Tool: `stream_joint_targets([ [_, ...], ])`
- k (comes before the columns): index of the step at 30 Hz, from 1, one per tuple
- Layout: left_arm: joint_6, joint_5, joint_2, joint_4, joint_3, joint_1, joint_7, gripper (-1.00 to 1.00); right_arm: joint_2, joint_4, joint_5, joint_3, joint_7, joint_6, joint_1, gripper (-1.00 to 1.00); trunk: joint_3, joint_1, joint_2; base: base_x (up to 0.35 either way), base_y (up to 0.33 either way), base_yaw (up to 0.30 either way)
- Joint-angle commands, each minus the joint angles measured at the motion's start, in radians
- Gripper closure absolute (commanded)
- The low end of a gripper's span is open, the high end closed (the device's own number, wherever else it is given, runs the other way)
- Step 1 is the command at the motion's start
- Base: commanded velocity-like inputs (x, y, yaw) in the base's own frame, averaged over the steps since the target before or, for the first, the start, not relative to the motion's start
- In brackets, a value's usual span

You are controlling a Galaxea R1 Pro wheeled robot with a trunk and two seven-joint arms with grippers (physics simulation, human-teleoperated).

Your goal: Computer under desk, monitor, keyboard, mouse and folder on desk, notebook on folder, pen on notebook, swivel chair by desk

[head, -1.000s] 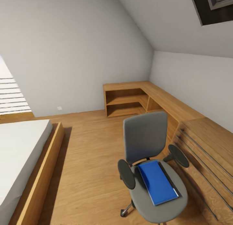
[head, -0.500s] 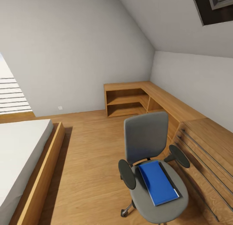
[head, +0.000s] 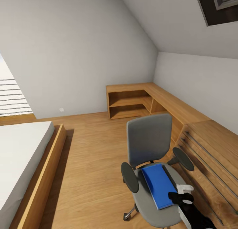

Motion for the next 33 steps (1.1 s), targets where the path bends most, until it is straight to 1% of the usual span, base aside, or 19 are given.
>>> stream_joint_targets([
  [1, -0.001, 0.010, 0.000, -0.002, -0.001, 0.001, -0.005, -1.00, 0.000, 0.007, 0.005, -0.002, 0.004, 0.017, -0.029, -1.00, -0.001, 0.000, -0.001, 0.000, 0.000, 0.000],
  [3, -0.001, 0.010, 0.000, -0.002, -0.001, 0.001, -0.005, -1.00, -0.001, 0.039, 0.005, -0.002, 0.011, 0.029, -0.079, -1.00, -0.001, 0.000, -0.001, 0.000, 0.000, 0.000],
  [4, -0.001, 0.010, 0.000, -0.002, -0.001, 0.001, -0.005, -1.00, -0.001, 0.082, 0.005, -0.002, 0.015, 0.035, -0.125, -1.00, -0.001, 0.000, -0.001, 0.000, 0.000, 0.000],
  [5, -0.002, 0.011, 0.000, -0.002, -0.001, 0.001, -0.005, -1.00, -0.002, 0.103, 0.004, -0.002, 0.017, 0.037, -0.146, -1.00, -0.001, 0.000, -0.001, 0.000, 0.000, 0.000],
  [6, -0.002, 0.011, 0.000, -0.002, -0.001, 0.001, -0.005, -1.00, -0.003, 0.139, 0.004, -0.002, 0.019, 0.039, -0.185, -1.00, -0.001, 0.000, -0.001, 0.005, 0.000, 0.000],
  [9, -0.003, 0.010, -0.001, -0.002, -0.001, 0.001, -0.005, -1.00, -0.003, 0.178, 0.003, -0.002, 0.023, 0.041, -0.240, -1.00, -0.001, 0.000, -0.001, 0.054, 0.000, 0.000],
  [10, -0.004, 0.010, -0.002, -0.002, -0.001, 0.001, -0.006, -1.00, -0.003, 0.183, 0.003, -0.002, 0.024, 0.042, -0.248, -1.00, -0.001, 0.000, -0.001, 0.136, 0.000, 0.000],
  [13, -0.006, 0.009, -0.003, -0.002, -0.002, 0.001, -0.006, -1.00, 0.000, 0.197, 0.002, -0.002, 0.031, 0.041, -0.270, -1.00, -0.001, 0.000, -0.001, 0.186, 0.000, 0.000],
  [15, -0.006, 0.009, -0.005, -0.002, -0.003, 0.001, -0.006, -1.00, 0.000, 0.200, 0.002, -0.003, 0.035, 0.032, -0.274, -1.00, -0.001, 0.000, -0.001, 0.139, 0.000, 0.000],
  [20, -0.007, 0.008, -0.006, -0.002, -0.006, 0.001, -0.006, -1.00, 0.001, 0.209, 0.003, -0.002, 0.045, -0.043, -0.279, -1.00, -0.001, 0.000, -0.001, 0.056, 0.000, 0.000],
  [23, -0.007, 0.008, -0.005, -0.002, -0.007, 0.001, -0.006, -1.00, 0.001, 0.211, 0.005, -0.001, 0.059, -0.061, -0.280, -1.00, -0.001, 0.000, -0.001, 0.016, 0.000, 0.000],
  [33, -0.009, 0.007, -0.005, -0.006, -0.008, 0.001, -0.006, -1.00, -0.003, 0.213, 0.007, -0.001, 0.081, -0.069, -0.280, -1.00, -0.001, 0.000, -0.001, 0.024, 0.000, 0.000],
])
